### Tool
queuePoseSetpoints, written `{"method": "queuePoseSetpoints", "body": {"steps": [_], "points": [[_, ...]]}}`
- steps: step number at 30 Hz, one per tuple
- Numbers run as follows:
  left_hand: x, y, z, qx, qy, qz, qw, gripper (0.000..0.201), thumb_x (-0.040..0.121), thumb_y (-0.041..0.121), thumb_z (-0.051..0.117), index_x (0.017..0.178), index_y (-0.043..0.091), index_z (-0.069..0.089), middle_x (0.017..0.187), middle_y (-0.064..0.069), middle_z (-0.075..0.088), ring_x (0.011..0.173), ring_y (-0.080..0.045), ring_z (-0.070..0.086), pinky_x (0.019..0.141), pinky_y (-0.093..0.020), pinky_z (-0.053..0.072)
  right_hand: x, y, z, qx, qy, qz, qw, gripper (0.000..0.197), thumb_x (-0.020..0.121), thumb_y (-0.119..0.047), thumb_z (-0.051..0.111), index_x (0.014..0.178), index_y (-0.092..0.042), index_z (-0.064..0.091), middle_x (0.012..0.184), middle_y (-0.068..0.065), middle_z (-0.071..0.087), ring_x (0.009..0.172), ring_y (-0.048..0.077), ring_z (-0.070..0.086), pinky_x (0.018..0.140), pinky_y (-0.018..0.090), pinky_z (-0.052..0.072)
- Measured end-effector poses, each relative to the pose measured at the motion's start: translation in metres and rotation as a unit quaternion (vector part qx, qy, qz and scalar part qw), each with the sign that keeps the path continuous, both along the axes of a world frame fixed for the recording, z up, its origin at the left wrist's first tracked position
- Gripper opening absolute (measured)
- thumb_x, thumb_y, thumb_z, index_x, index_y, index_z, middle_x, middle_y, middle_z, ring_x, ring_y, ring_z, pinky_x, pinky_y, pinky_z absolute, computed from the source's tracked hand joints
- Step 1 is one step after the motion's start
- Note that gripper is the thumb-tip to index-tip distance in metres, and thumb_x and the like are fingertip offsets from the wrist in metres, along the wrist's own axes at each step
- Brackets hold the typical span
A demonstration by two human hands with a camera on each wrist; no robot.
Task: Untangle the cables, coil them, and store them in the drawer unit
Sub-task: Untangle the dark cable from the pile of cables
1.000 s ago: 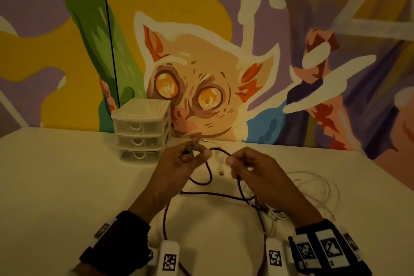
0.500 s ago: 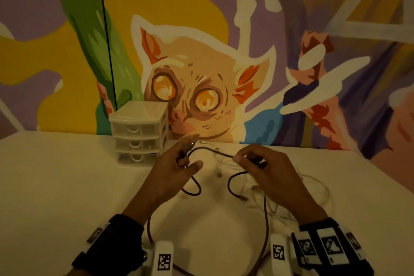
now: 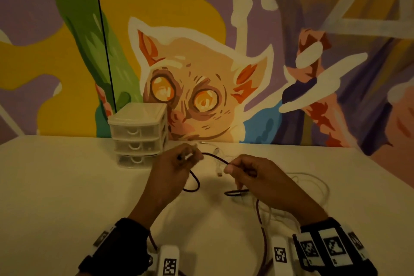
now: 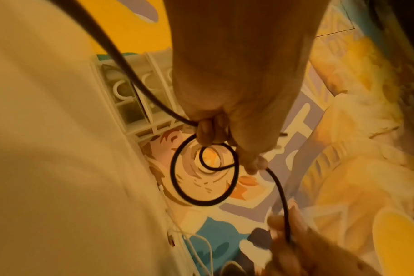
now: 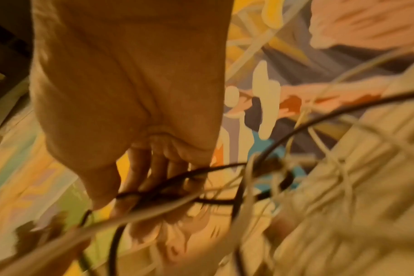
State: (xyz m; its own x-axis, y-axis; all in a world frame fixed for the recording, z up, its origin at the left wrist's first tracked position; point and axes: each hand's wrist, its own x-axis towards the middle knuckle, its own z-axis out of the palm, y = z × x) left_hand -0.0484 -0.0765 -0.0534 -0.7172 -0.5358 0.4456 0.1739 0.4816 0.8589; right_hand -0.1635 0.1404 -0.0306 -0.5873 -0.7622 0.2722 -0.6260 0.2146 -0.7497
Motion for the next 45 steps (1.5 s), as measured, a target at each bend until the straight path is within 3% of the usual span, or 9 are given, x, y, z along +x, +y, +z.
{"method": "queuePoseSetpoints", "body": {"steps": [6, 11, 15, 20, 28, 32, 36, 40, 45], "points": [[0.004, -0.002, -0.003, -0.012, -0.042, -0.009, 0.999, 0.005, 0.093, 0.027, 0.081, 0.095, 0.031, 0.084, 0.089, 0.022, 0.08, 0.094, 0.007, 0.071, 0.089, -0.017, 0.049, -0.018, 0.012, 0.003, -0.162, 0.03, -0.157, 0.974, 0.019, 0.106, -0.036, 0.058, 0.098, -0.029, 0.074, 0.079, -0.006, 0.068, 0.071, 0.008, 0.066, 0.062, 0.016, 0.056], [0.001, 0.01, -0.008, 0.014, -0.055, -0.077, 0.995, 0.054, 0.09, 0.043, 0.082, 0.141, 0.049, 0.065, 0.091, 0.008, 0.071, 0.107, 0.011, 0.07, 0.097, -0.016, 0.051, -0.005, -0.003, -0.012, -0.064, 0.059, -0.055, 0.995, 0.011, 0.101, -0.038, 0.067, 0.1, -0.031, 0.076, 0.097, -0.013, 0.074, 0.091, 0.009, 0.071, 0.082, 0.031, 0.062], [0.005, 0.022, -0.003, -0.068, -0.057, -0.066, 0.994, 0.019, 0.096, 0.035, 0.077, 0.114, 0.032, 0.082, 0.069, 0.026, 0.064, 0.074, 0.011, 0.062, 0.078, -0.012, 0.044, 0.004, -0.008, -0.01, -0.087, 0.038, -0.034, 0.995, 0.007, 0.098, -0.033, 0.071, 0.099, -0.03, 0.078, 0.096, -0.016, 0.076, 0.093, 0.005, 0.071, 0.084, 0.024, 0.058], [0.003, 0.017, -0.004, -0.022, 0.019, 0.005, 1.0, 0.008, 0.096, 0.02, 0.078, 0.091, 0.026, 0.078, 0.08, 0.011, 0.071, 0.078, -0.007, 0.065, 0.078, -0.016, 0.051, 0.003, -0.008, -0.015, -0.01, 0.034, -0.015, 0.999, 0.006, 0.095, -0.033, 0.076, 0.101, -0.035, 0.075, 0.097, -0.014, 0.077, 0.091, 0.002, 0.071, 0.079, 0.016, 0.056], [0.01, 0.011, 0.008, 0.01, 0.059, 0.052, 0.997, 0.005, 0.099, 0.028, 0.074, 0.096, 0.027, 0.076, 0.054, 0.02, 0.05, 0.056, -0.001, 0.048, 0.06, -0.007, 0.04, -0.04, 0.019, -0.01, -0.027, 0.182, -0.226, 0.957, 0.004, 0.095, -0.025, 0.075, 0.094, -0.027, 0.072, 0.089, -0.014, 0.071, 0.086, 0.006, 0.066, 0.081, 0.034, 0.056], [0.007, 0.003, 0.001, -0.016, -0.03, 0.043, 0.999, 0.023, 0.097, 0.024, 0.076, 0.115, 0.04, 0.077, 0.084, 0.019, 0.074, 0.085, 0.002, 0.068, 0.09, -0.022, 0.056, -0.034, 0.018, -0.011, 0.006, 0.166, -0.165, 0.972, 0.011, 0.102, -0.034, 0.065, 0.095, -0.033, 0.073, 0.082, -0.015, 0.074, 0.078, -0.004, 0.068, 0.077, 0.019, 0.054], [0.005, 0.019, 0.002, -0.046, -0.06, -0.041, 0.996, 0.055, 0.097, 0.04, 0.075, 0.144, 0.059, 0.053, 0.057, 0.017, 0.049, 0.066, 0.001, 0.055, 0.078, -0.012, 0.046, -0.02, 0.011, -0.002, 0.013, 0.123, -0.064, 0.99, 0.008, 0.09, -0.031, 0.08, 0.097, -0.031, 0.085, 0.089, -0.014, 0.079, 0.082, -0.003, 0.067, 0.076, 0.012, 0.047], [0.002, 0.026, -0.002, -0.114, -0.069, -0.054, 0.99, 0.009, 0.1, 0.036, 0.072, 0.103, 0.041, 0.078, 0.059, 0.02, 0.058, 0.055, -0.003, 0.05, 0.063, -0.018, 0.038, -0.007, 0.011, 0.005, -0.082, 0.086, -0.045, 0.992, 0.008, 0.085, -0.031, 0.085, 0.093, -0.031, 0.085, 0.083, -0.015, 0.079, 0.082, 0.002, 0.068, 0.073, 0.007, 0.044], [0.007, 0.01, 0.01, 0.06, -0.007, -0.021, 0.998, 0.02, 0.102, 0.015, 0.068, 0.086, 0.025, 0.077, 0.077, 0.012, 0.075, 0.075, -0.005, 0.067, 0.074, -0.016, 0.047, -0.013, 0.02, 0.002, 0.066, 0.043, -0.026, 0.997, 0.019, 0.091, -0.051, 0.073, 0.084, -0.034, 0.077, 0.084, -0.011, 0.076, 0.08, 0.002, 0.069, 0.077, 0.021, 0.053]]}}
